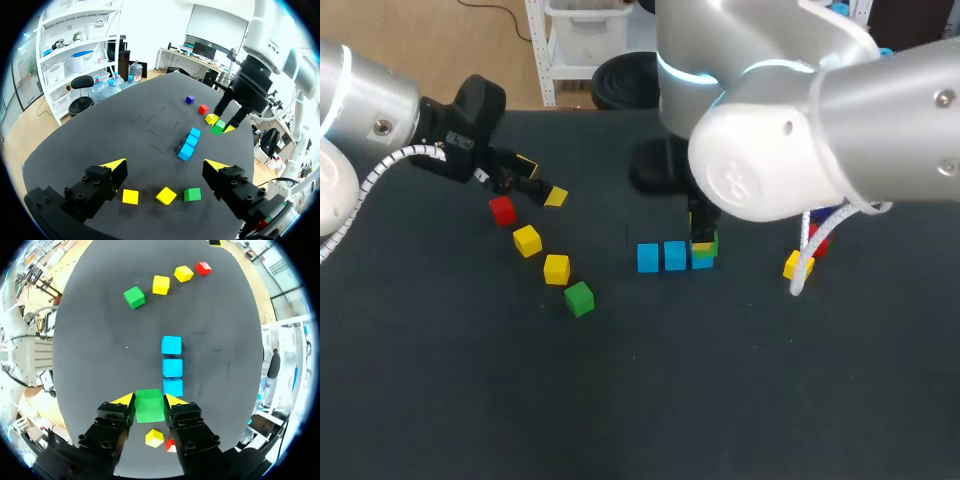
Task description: Place the blue cubes, place green cubes on the blue cubes, place the yellow cubes on the green cubes, then place the red cubes on the yellow cubes, and place purple cube on the red cubes.
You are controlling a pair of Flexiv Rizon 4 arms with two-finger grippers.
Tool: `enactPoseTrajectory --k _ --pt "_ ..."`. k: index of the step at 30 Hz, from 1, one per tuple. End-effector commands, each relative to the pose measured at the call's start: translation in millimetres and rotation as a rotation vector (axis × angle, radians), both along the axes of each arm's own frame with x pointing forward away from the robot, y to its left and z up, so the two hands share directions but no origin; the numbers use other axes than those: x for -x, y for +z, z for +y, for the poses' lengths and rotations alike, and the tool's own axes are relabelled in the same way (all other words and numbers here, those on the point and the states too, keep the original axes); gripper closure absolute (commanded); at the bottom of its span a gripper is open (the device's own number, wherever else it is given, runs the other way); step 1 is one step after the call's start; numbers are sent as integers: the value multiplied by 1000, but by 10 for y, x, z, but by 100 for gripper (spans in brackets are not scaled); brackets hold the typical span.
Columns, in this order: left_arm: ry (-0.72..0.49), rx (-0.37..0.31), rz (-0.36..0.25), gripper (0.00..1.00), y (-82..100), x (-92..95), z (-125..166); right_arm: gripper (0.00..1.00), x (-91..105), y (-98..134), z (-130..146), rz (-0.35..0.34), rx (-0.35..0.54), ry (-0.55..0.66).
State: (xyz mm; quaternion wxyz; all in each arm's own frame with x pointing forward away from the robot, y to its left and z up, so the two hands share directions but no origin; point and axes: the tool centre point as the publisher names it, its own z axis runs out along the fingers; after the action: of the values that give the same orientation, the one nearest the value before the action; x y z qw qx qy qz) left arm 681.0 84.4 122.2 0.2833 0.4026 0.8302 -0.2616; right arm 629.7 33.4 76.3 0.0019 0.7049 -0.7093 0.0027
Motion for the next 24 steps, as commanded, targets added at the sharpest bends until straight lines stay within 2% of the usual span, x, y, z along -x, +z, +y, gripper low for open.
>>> enactPoseTrajectory --k 1,7,13,24 --pt "-1 5 -3 0 -9 5 12 100 -64 -62 2 4 -21 -20" --pt "-1 5 -3 0 -9 5 12 100 -147 -120 9 0 -35 -30" --pt "-1 5 -3 0 -9 5 12 100 -225 -214 96 7 -42 16" --pt "-1 5 -3 0 -9 5 12 100 -306 -337 145 35 -8 30"
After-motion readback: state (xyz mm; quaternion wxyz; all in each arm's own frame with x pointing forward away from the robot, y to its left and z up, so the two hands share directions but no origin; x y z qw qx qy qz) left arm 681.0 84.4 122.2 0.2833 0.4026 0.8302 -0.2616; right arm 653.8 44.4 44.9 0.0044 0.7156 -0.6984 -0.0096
